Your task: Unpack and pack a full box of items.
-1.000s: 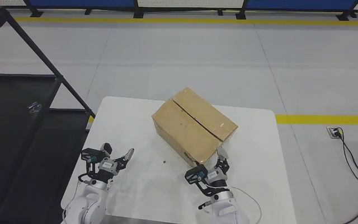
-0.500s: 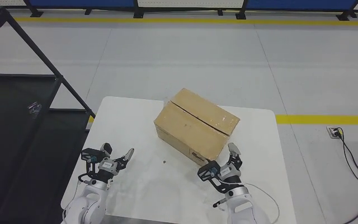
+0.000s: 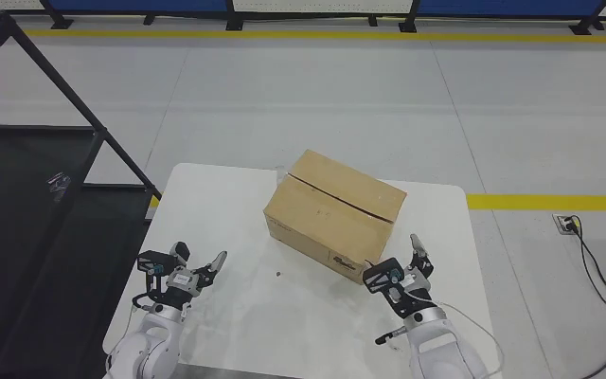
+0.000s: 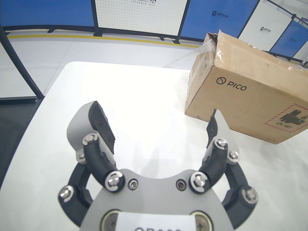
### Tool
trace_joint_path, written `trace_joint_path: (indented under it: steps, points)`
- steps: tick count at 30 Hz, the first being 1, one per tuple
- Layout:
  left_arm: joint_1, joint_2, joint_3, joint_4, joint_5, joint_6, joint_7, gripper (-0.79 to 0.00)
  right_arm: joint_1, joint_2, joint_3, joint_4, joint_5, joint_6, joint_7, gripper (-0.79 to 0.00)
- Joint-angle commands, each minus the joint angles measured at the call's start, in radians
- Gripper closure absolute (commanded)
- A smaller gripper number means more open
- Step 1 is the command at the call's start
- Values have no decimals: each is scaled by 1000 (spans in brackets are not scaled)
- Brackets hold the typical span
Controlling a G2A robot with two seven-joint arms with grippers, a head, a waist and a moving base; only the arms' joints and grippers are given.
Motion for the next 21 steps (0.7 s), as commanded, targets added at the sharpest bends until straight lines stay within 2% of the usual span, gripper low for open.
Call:
trace_joint_path:
  steps: [1, 10, 12, 15, 17, 19, 21]
  points:
    - [0, 0, 0, 0, 0, 0, 0, -785, 0, 0, 0, 1, -10, 1, 0, -785]
    - [0, 0, 0, 0, 0, 0, 0, -785, 1, 1, -14, -13, -29, -19, -19, -785]
    - [0, 0, 0, 0, 0, 0, 0, -785, 14, -2, -8, -19, 30, -24, 14, -785]
    - [0, 0, 0, 0, 0, 0, 0, -785, 57, -9, 31, -14, 218, -43, 80, -785]
    - [0, 0, 0, 0, 0, 0, 0, -785, 83, -11, 74, -5, 402, -91, 117, -785]
    - [0, 0, 0, 0, 0, 0, 0, -785, 110, -10, 129, 12, 603, -164, 177, -785]
    - [0, 0, 0, 0, 0, 0, 0, -785, 145, -5, 178, 42, 798, -281, 260, -785]
